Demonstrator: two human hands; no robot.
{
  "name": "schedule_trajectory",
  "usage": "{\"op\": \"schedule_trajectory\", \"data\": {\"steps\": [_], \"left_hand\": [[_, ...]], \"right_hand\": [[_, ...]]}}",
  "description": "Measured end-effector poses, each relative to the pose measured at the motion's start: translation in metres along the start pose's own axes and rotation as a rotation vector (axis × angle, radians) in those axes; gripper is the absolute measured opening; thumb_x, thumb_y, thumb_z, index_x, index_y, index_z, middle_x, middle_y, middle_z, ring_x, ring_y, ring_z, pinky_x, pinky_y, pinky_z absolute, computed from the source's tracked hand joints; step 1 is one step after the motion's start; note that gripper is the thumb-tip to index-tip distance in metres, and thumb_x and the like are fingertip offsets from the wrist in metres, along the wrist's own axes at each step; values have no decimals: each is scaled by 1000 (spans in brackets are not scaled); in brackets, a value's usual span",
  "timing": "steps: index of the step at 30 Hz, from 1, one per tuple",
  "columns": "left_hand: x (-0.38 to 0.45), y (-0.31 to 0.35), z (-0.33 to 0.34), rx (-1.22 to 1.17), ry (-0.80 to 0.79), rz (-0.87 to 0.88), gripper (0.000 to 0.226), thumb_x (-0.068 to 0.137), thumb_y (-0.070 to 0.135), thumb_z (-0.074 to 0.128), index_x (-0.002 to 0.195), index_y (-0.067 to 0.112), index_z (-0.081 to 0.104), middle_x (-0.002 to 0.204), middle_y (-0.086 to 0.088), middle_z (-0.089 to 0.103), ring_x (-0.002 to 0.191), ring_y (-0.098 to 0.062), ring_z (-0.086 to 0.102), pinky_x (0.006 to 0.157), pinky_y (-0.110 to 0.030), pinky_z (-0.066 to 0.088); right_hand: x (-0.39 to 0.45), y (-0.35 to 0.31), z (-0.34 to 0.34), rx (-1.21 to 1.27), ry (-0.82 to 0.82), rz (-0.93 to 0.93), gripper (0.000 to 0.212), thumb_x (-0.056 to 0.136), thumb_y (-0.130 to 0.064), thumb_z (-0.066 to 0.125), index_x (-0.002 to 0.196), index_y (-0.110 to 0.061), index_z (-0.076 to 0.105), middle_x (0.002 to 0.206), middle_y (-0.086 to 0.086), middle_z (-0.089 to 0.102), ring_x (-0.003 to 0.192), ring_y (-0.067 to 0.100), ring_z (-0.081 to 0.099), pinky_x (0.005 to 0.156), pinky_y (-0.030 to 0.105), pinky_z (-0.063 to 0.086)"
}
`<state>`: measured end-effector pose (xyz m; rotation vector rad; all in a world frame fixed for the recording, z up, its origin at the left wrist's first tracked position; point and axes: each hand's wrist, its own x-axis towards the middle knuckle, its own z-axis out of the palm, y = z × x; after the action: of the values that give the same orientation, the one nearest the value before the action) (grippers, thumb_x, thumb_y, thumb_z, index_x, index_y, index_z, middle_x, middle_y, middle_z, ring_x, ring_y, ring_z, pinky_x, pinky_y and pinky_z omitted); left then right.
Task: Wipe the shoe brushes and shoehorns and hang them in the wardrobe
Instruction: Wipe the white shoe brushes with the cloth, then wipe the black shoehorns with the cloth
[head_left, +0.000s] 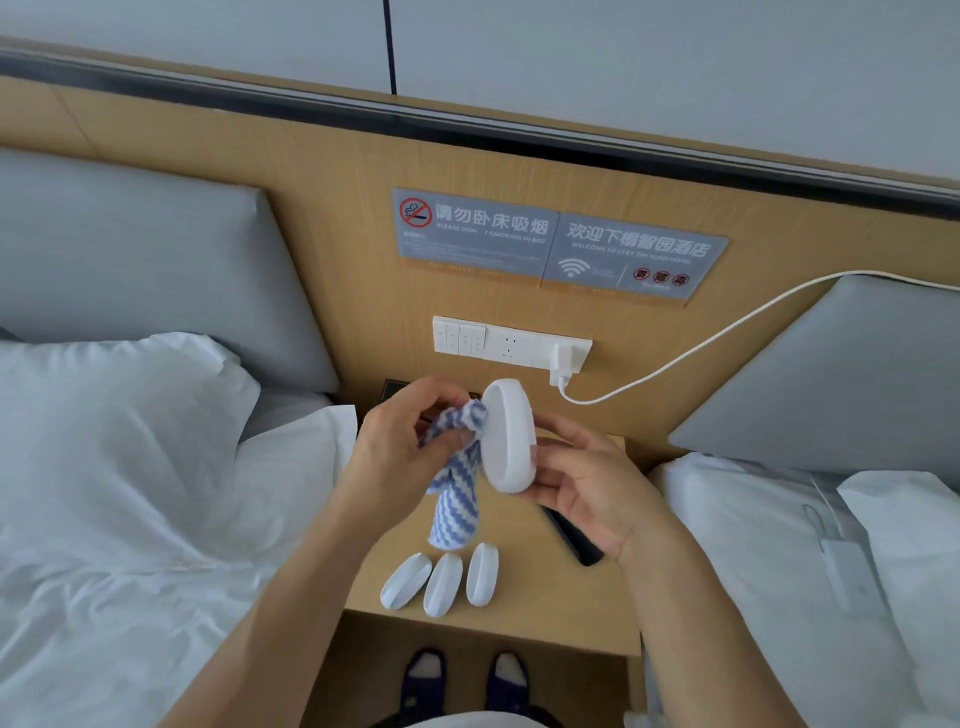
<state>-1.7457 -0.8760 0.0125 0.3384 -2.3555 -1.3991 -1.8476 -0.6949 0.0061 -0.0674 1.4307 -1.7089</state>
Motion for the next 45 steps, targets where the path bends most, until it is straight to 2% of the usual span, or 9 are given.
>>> {"op": "schedule_trajectory", "data": {"steps": [3,8,10,16,25,31,38,42,45], "left_hand": [[-6,-15,-1,-85,103,-109,19,90,16,69,95,31,59,88,18,67,86,0,66,63,-14,53],[-17,-45,-12,-255,217,-239,16,94,17,66,97,31,59,97,9,71,94,-8,71,70,-26,61],[-21,-57,-15,-309,262,-311,18,94,17,65,96,34,59,97,7,71,95,-12,72,73,-30,61],[-34,-84,-14,-367,353,-464,19,97,17,63,95,36,58,96,12,69,93,-9,72,68,-25,61],[-40,-113,28,-408,266,-587,13,98,19,60,100,31,57,101,3,71,95,-13,72,70,-24,60],[-41,-131,65,-497,219,-653,10,100,18,57,101,28,57,95,7,75,93,-12,73,71,-26,60],[-49,-143,84,-537,219,-742,5,100,15,58,102,19,57,93,-1,74,90,-21,74,69,-29,60],[-46,-144,90,-543,211,-778,9,101,13,55,110,11,55,94,0,74,95,-23,73,76,-35,60],[-42,-142,96,-552,208,-796,12,101,14,54,112,8,54,97,-1,74,96,-24,73,77,-36,60]], "right_hand": [[9,17,-2,51,48,85,34,93,6,53,121,-12,62,108,19,74,93,32,74,69,40,60],[20,56,-17,87,159,224,29,94,-3,59,119,-17,62,98,9,77,94,27,75,78,43,61],[24,75,-24,151,195,292,29,93,-2,61,118,-16,61,95,8,78,91,25,76,74,42,61],[44,139,-46,78,368,419,26,92,-8,67,114,-22,63,108,8,73,103,24,69,76,33,55],[74,233,-95,-96,614,538,21,91,-3,68,106,-18,64,117,14,67,102,29,67,67,31,56],[98,271,-120,-165,676,557,22,86,-1,73,95,-20,65,112,12,68,93,28,69,62,29,57],[116,300,-136,-501,674,507,30,78,-8,82,102,-17,66,107,6,72,99,27,70,83,47,60],[117,299,-142,-650,648,499,29,79,-14,82,102,-13,66,102,2,68,98,25,68,85,42,60],[117,291,-150,-773,615,489,33,80,-17,81,110,-13,66,107,1,66,97,18,64,78,29,53]]}}
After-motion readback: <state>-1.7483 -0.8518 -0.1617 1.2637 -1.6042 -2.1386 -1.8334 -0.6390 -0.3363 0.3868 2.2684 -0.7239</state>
